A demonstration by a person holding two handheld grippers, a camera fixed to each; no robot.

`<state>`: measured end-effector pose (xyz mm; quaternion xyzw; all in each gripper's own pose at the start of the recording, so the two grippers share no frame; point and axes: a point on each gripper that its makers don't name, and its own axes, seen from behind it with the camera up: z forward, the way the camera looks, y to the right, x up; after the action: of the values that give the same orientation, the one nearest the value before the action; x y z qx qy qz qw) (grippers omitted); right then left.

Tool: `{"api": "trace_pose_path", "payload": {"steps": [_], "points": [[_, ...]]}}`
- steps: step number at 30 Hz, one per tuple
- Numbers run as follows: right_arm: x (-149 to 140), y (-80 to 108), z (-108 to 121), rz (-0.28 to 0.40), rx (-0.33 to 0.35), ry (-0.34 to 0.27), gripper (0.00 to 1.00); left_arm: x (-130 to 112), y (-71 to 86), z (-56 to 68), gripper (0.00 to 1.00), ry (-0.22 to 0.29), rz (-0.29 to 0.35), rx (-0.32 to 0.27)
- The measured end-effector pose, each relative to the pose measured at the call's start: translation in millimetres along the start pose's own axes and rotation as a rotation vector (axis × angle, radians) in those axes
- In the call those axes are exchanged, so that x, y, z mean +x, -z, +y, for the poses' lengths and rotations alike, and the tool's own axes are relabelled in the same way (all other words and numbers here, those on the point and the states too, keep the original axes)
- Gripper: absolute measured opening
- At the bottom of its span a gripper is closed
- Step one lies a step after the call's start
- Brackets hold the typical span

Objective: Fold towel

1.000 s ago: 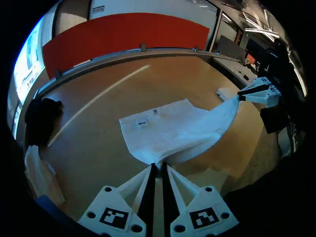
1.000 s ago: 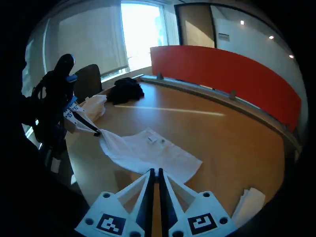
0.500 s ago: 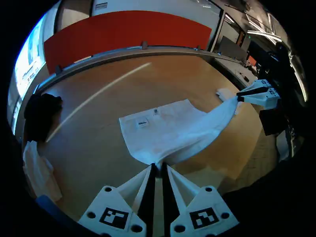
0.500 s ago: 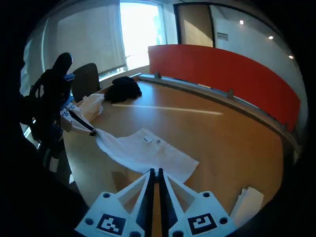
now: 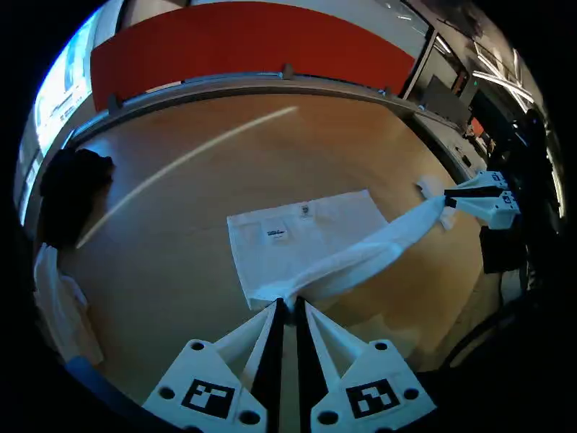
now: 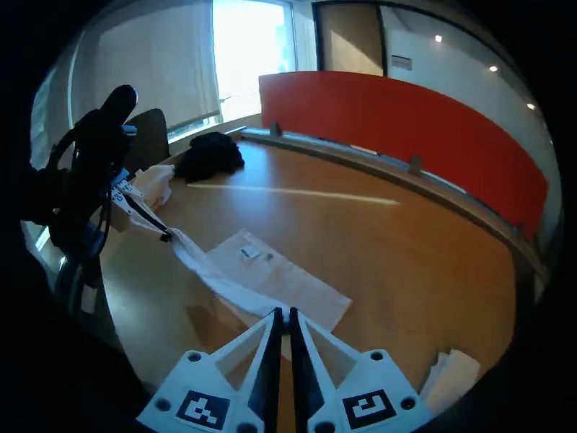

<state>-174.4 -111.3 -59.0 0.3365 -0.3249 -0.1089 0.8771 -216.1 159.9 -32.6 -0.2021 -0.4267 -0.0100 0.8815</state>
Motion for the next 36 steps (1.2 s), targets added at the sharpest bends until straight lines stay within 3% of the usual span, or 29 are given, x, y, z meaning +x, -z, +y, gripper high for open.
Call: {"api": "trace_pose_path", "payload": {"steps": [11,18,29,36], "points": [[-5.2,-35.0,17.5,-0.023,-0.009,-0.008,0.07,10.4,-37.3,-22.0,0.11,-0.013,-0.027,0.020],[-12.0,-48.4,24.0,-0.042,-0.008,-0.017,0.07,10.0,-53.3,-28.5,0.12,-0.032,-0.046,0.017],[-27.6,-75.8,41.1,-0.071,-0.028,-0.038,0.07,16.0,-87.0,-46.1,0.20,-0.041,-0.040,0.047],[-31.3,-88.7,49.7,-0.073,-0.057,-0.052,0.08,23.4,-99.7,-55.9,0.24,-0.031,-0.018,0.077]]}}
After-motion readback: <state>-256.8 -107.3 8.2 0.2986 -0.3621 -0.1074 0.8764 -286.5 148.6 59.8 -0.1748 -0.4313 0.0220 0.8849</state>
